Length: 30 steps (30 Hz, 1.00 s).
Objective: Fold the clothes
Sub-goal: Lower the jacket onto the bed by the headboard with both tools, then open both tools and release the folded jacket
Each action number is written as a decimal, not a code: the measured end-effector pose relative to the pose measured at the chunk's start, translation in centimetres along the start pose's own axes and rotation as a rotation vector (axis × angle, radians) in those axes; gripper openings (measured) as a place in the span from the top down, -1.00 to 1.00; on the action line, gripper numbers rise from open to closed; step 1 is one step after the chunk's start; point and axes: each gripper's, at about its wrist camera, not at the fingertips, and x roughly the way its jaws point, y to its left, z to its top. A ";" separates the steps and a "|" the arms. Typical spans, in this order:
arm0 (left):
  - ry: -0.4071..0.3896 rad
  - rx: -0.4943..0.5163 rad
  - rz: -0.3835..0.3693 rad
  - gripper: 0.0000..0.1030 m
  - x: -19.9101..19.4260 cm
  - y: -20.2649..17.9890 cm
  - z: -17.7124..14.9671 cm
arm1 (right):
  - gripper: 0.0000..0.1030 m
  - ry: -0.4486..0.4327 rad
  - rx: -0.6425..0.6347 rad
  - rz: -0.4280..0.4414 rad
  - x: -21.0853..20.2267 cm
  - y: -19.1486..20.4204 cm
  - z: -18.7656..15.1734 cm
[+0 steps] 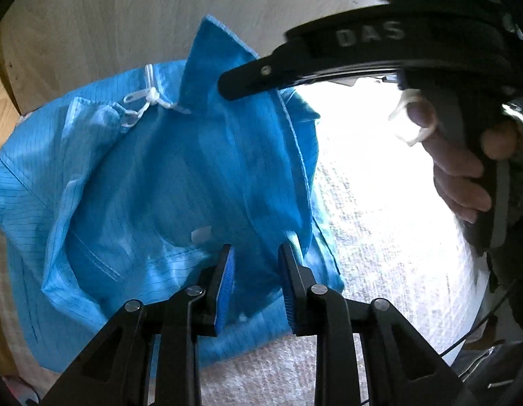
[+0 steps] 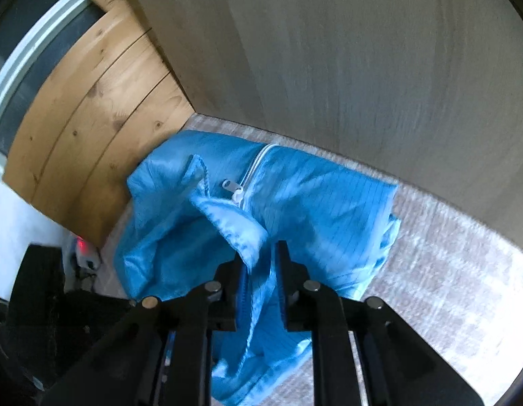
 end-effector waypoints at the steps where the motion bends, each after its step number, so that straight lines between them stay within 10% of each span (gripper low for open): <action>1: 0.002 0.005 0.003 0.49 0.2 0.0 0.0 | 0.76 0.006 0.024 0.025 0.2 -0.4 0.0; 9: -0.006 0.101 0.063 0.63 1.5 -0.6 -0.5 | 0.83 -0.008 0.357 0.310 0.8 -7.5 0.0; 16: -0.009 0.072 0.033 0.64 1.3 0.1 0.2 | 0.82 -0.086 0.043 -0.183 -1.9 -3.5 -0.3; 21: -0.082 0.000 -0.020 0.65 -2.8 1.4 1.2 | 0.81 -0.235 -0.100 -0.216 -5.7 1.7 -1.4; 30: -0.139 -0.093 0.251 0.63 -3.0 10.0 5.4 | 0.68 -0.136 -0.173 -0.137 -0.3 4.3 -1.0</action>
